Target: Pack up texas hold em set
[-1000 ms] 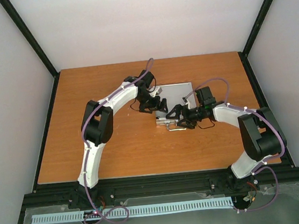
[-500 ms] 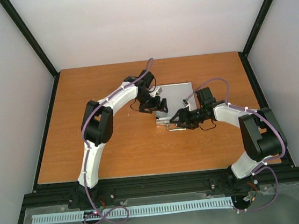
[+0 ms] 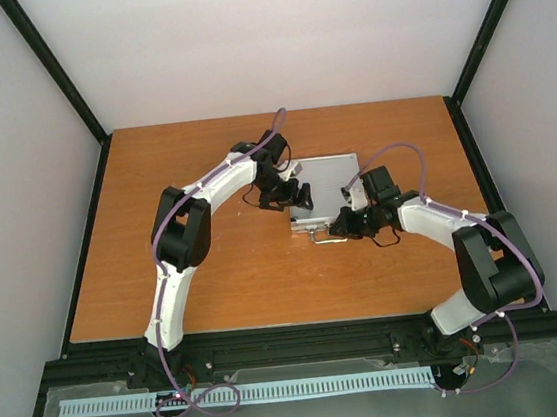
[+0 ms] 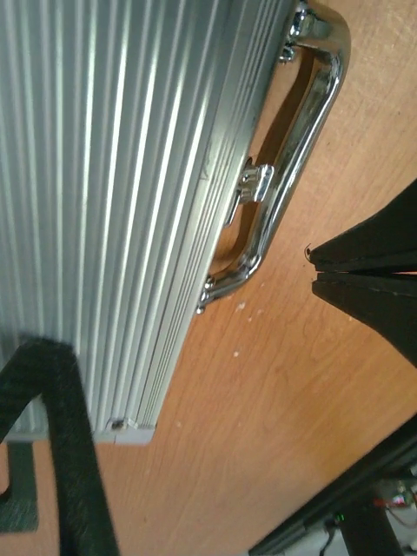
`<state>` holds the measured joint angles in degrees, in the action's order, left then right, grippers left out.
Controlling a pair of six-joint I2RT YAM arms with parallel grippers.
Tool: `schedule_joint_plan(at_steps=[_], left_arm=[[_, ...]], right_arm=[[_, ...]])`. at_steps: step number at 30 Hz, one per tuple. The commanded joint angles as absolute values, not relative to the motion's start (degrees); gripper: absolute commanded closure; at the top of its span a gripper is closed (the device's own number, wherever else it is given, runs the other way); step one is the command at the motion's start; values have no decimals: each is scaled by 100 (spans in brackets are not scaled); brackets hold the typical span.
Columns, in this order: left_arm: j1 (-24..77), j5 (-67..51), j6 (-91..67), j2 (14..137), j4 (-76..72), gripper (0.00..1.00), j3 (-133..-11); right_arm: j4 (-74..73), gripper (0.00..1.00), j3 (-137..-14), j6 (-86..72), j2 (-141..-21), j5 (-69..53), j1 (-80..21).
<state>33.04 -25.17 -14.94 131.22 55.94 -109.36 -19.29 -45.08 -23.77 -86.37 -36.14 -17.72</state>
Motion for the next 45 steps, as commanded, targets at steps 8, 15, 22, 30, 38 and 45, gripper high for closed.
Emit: schedule_joint_plan(at_steps=[8, 15, 22, 30, 38, 45], left_arm=[[3393, -1801, -1282, 13700, 6003, 0, -10669], [3393, -1827, -1301, 13710, 5994, 0, -10713], [3393, -1828, -1275, 13744, 6004, 0, -10751], [3392, -1898, -1277, 13795, 6016, 0, -10766], [3393, -1854, -1241, 13710, 6119, 0, -10989], [3371, -1452, -1221, 13508, 6384, 0, -11617]], right_arm=[[-1413, 97, -4373, -2802, -8816, -1975, -2515], [-1274, 97, -4390, -2971, -8960, -1198, -2629], [-1039, 97, -4474, -3044, -9367, -1054, -2701], [-875, 97, -4349, -3286, -9360, -13, -2842], [-1892, 97, -4808, -2825, -8956, -262, -2986], [-3004, 72, -5337, -2414, -8273, -340, -2995]])
